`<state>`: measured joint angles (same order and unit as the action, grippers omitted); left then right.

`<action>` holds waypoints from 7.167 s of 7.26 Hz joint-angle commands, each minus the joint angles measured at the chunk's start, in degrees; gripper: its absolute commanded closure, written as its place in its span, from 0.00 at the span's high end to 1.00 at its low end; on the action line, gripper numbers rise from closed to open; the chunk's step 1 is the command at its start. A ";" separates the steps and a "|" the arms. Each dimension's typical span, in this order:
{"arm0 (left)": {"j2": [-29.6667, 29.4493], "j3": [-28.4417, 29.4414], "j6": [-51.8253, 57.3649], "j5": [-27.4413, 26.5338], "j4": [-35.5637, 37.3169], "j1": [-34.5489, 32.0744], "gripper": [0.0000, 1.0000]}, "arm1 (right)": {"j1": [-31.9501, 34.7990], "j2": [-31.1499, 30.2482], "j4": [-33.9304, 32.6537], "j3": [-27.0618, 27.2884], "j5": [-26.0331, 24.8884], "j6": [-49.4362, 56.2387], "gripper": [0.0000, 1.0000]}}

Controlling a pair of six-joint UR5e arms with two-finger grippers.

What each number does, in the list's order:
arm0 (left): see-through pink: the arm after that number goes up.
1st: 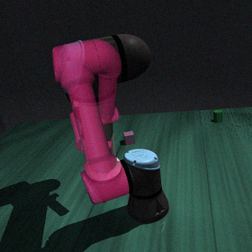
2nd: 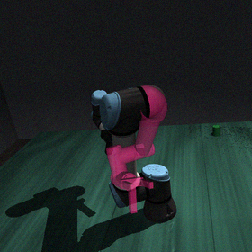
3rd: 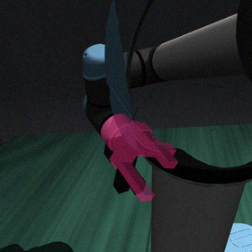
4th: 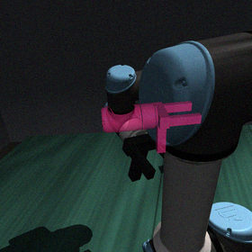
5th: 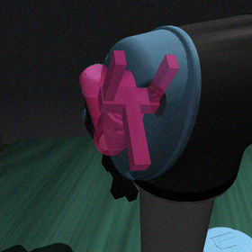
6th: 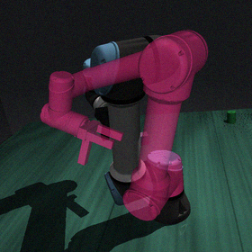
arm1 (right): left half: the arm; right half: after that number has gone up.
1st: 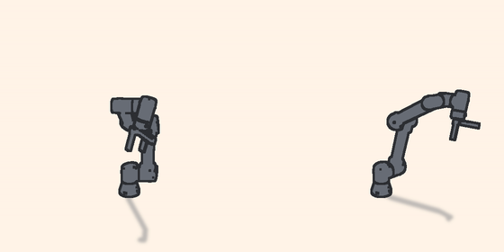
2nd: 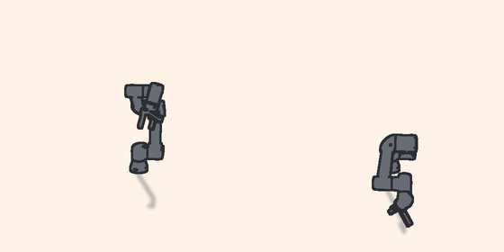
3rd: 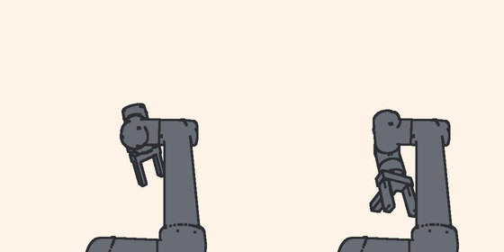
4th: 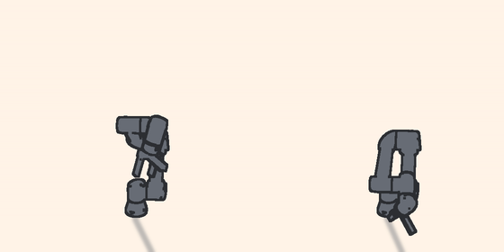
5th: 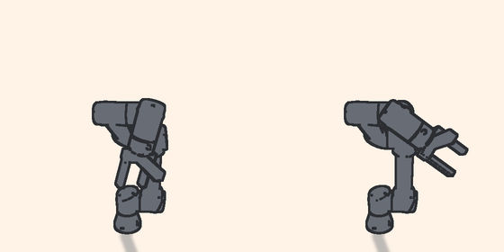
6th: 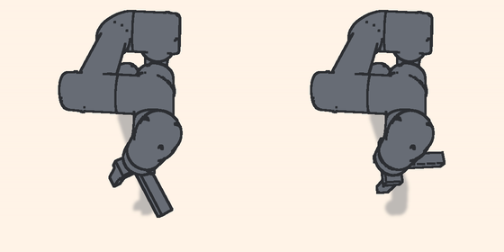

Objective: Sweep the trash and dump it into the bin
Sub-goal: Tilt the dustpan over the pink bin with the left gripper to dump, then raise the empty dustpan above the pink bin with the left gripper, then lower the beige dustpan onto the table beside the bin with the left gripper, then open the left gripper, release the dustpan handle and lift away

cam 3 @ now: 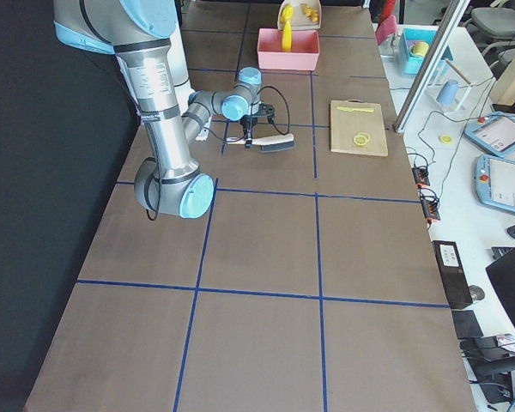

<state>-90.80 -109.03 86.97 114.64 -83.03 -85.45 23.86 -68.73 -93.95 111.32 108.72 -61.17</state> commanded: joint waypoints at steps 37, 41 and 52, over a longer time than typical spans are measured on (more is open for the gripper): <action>-21.00 9.80 -61.57 3.22 -21.21 48.89 1.00 | 0.14 0.26 0.35 0.39 -0.09 -1.67 0.00; -20.30 4.11 -63.06 3.13 -20.07 47.40 1.00 | -0.21 0.26 0.35 0.30 -0.09 -2.63 0.00; -5.54 15.64 -68.34 13.49 -6.35 3.24 1.00 | 0.14 0.17 0.35 0.21 -0.09 -2.46 0.00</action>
<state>-98.82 -98.93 18.46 125.45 -88.96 -74.67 23.77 -68.55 -93.60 111.46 108.63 -63.71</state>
